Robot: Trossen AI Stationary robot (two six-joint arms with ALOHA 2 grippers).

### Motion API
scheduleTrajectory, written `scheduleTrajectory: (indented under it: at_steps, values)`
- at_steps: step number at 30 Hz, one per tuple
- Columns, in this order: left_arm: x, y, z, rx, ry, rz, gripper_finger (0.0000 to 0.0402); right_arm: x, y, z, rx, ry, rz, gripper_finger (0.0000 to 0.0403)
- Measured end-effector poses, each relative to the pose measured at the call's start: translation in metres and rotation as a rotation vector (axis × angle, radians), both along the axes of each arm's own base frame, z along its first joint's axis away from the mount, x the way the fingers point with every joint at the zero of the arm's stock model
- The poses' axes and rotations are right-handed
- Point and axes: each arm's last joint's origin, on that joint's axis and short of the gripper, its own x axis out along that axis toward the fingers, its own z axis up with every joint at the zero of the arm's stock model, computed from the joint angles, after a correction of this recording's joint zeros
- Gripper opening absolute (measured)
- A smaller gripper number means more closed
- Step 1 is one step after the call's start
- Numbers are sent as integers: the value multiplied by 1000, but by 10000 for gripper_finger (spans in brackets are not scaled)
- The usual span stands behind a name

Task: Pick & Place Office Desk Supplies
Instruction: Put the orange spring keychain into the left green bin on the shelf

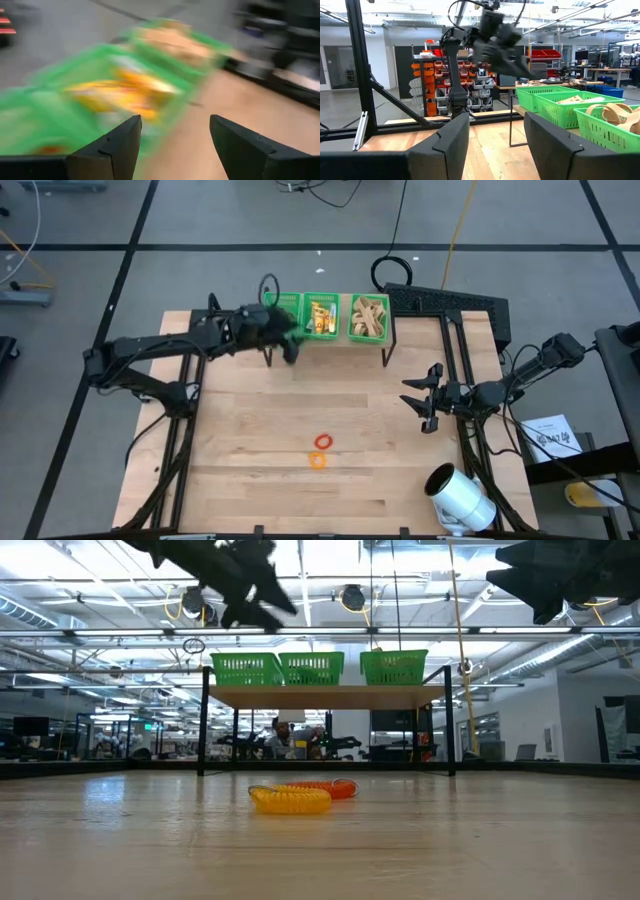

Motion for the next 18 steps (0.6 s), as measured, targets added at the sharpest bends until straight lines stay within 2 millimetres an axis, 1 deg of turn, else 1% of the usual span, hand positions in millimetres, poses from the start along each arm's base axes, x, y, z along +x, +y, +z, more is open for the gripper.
scheduleTrajectory:
  at_steps: [4,7,10,13,15,18]
  values:
    - [10,-37,0,-66,-18,-280,246,0,0,0,-1,0,0,183]
    - [19,-71,-6,-71,13,-480,246,0,0,0,-1,0,0,183]
    - [30,-107,-23,-41,96,-620,246,0,0,0,-1,-1,0,183]
    - [39,-141,-42,-1,167,-713,246,0,0,0,4,-5,1,183]
    - [46,-159,-59,37,225,-763,246,0,0,1,7,-6,1,183]
    - [56,-180,-86,99,294,-791,246,0,0,1,7,-7,1,183]
